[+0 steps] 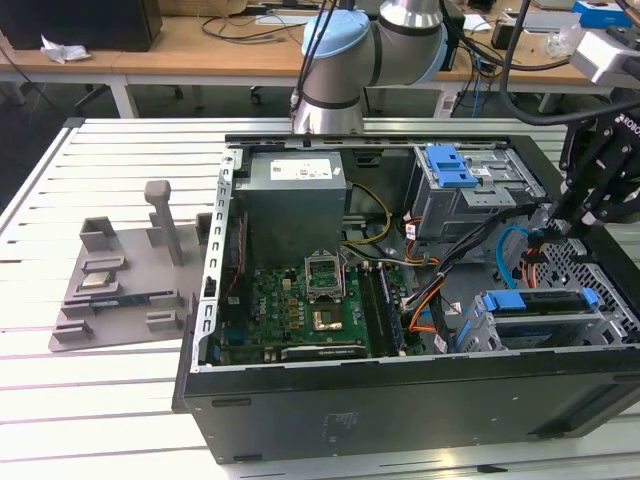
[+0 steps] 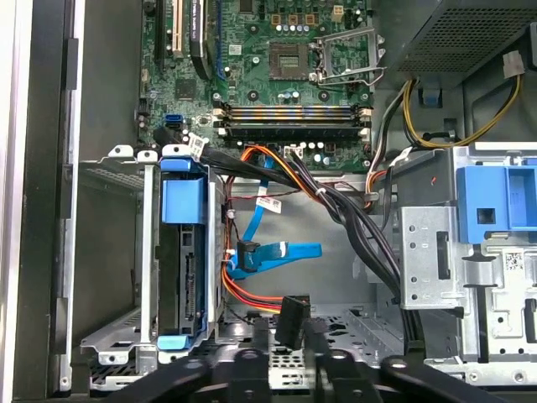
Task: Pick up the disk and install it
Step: 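Insert the first disk wire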
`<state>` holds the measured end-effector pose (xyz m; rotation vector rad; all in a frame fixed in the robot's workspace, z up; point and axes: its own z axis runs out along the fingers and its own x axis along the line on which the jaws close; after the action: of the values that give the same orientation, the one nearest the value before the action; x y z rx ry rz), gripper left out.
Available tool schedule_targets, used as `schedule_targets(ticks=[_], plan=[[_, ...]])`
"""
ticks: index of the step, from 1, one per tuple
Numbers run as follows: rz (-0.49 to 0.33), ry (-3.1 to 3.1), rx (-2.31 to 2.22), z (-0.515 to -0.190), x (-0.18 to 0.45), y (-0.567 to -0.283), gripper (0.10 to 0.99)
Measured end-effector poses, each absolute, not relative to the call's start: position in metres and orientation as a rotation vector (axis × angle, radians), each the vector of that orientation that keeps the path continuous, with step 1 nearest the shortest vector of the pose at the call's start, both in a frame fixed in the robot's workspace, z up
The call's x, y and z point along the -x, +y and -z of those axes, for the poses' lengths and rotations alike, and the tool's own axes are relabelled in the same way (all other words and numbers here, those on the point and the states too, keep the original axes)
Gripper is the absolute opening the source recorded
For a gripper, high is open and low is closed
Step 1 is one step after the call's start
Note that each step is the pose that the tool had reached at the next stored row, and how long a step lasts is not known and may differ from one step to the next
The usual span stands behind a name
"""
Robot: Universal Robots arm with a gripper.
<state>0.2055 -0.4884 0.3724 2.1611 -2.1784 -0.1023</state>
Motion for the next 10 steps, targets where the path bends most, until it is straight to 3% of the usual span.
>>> schedule_targets(ticks=[1,10], plan=[[0.102,-2.178,-2.161,-0.3724,-0.2055,-0.4884,0.361],[0.102,-2.178,-2.161,-0.3723,-0.2054,-0.4881,0.361]])
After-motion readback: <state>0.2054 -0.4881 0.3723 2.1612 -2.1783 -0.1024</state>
